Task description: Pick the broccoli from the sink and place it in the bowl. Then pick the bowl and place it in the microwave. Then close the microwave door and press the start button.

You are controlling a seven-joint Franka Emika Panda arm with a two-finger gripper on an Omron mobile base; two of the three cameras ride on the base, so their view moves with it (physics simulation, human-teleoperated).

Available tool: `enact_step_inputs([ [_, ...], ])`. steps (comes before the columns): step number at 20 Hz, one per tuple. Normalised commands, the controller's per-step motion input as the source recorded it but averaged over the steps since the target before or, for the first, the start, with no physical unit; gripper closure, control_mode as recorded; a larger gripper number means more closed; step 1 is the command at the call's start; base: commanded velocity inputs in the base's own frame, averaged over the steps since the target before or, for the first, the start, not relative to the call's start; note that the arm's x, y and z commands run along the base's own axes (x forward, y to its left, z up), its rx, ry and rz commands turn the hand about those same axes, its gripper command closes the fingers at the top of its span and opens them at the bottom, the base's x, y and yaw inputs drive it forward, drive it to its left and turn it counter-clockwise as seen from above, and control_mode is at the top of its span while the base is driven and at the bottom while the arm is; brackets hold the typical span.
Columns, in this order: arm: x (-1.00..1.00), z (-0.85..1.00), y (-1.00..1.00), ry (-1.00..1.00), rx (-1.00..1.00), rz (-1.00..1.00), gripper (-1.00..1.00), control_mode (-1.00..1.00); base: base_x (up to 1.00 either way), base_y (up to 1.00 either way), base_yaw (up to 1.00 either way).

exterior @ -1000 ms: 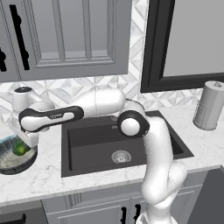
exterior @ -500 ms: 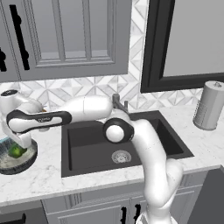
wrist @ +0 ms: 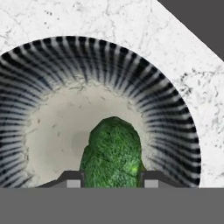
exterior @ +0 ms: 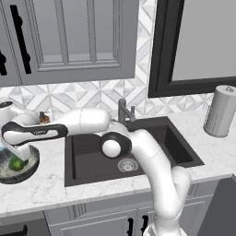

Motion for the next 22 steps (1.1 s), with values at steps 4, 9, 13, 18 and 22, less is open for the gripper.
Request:
enact_step_inputs([
  [4,0.11,-0.32,0.0,0.0,0.0,0.0,1.0,-1.0,0.0,0.0,0.0],
  [9,0.18,-0.29,0.04,0.0,0.0,0.0,-1.0,-1.0,0.0,0.0,0.0],
  [13,0.05,-0.02,0.0,0.0,0.0,0.0,-1.0,-1.0,0.0,0.0,0.0],
  [18,0.0,0.0,-0.04,0.0,0.0,0.0,-1.0,-1.0,0.0,0.0,0.0],
  [22,0.0,0.16,-0.34,-0.02,0.07,0.0,-1.0,-1.0,0.0,0.0,0.0],
])
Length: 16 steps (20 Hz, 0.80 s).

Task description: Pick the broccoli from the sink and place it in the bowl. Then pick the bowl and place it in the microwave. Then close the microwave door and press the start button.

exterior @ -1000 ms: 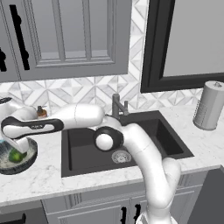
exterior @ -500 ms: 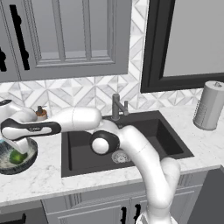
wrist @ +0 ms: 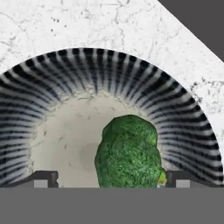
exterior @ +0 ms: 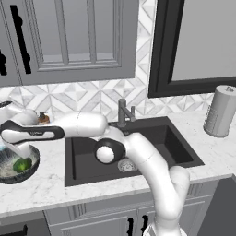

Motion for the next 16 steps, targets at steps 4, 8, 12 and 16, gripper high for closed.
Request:
enact_step_inputs([
  [4,-0.01,0.21,-0.56,0.0,0.13,0.12,-1.0,-1.0,0.0,0.0,0.0],
  [8,-0.27,0.02,-0.56,0.0,0.1,0.13,-1.0,-1.0,0.0,0.0,0.0],
  [12,-0.49,0.02,-0.57,0.0,0.08,0.15,-1.0,-1.0,0.0,0.0,0.0],
  [16,-0.24,0.06,-0.56,-0.04,0.19,0.09,-1.0,-1.0,0.0,0.0,0.0],
])
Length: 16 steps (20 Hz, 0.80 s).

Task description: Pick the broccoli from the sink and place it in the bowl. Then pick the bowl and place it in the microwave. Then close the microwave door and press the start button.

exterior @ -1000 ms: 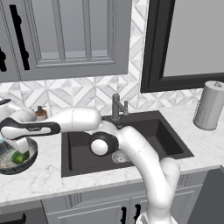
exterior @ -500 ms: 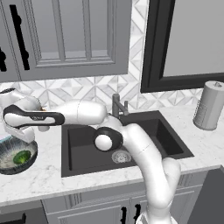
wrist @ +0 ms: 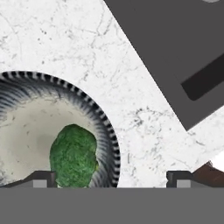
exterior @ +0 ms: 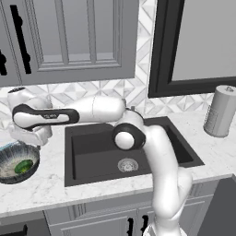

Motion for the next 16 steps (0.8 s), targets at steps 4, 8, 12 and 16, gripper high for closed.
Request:
enact_step_inputs([
  [4,-0.19,0.02,-0.56,-0.16,0.16,0.11,-1.0,-1.0,0.0,0.0,0.0],
  [8,-0.05,-0.02,-0.39,-0.11,0.12,0.07,-1.0,-1.0,0.0,0.0,0.0],
  [12,0.05,0.0,-0.04,0.03,0.02,0.03,-1.0,-1.0,0.0,0.0,0.0],
  [16,0.31,-0.01,0.1,0.12,0.0,0.04,-1.0,-1.0,0.0,0.0,0.0],
])
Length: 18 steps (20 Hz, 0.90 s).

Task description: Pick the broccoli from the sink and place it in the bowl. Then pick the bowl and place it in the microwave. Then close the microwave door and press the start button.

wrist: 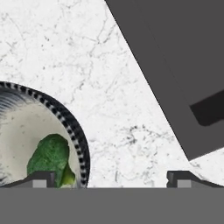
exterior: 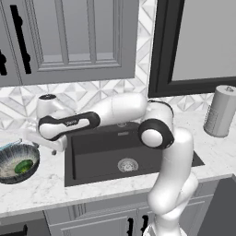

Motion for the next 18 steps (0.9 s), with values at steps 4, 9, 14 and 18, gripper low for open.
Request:
enact_step_inputs([
  [4,0.35,-0.03,0.2,0.1,0.0,0.01,-1.0,-1.0,0.0,0.0,0.0],
  [9,0.37,0.0,0.46,0.11,-0.07,0.0,-1.0,-1.0,0.0,0.0,0.0],
  [14,0.23,-0.06,0.34,0.06,-0.07,0.0,-1.0,-1.0,0.0,0.0,0.0],
  [18,0.0,-0.28,0.02,0.0,0.0,0.07,-1.0,-1.0,0.0,0.0,0.0],
])
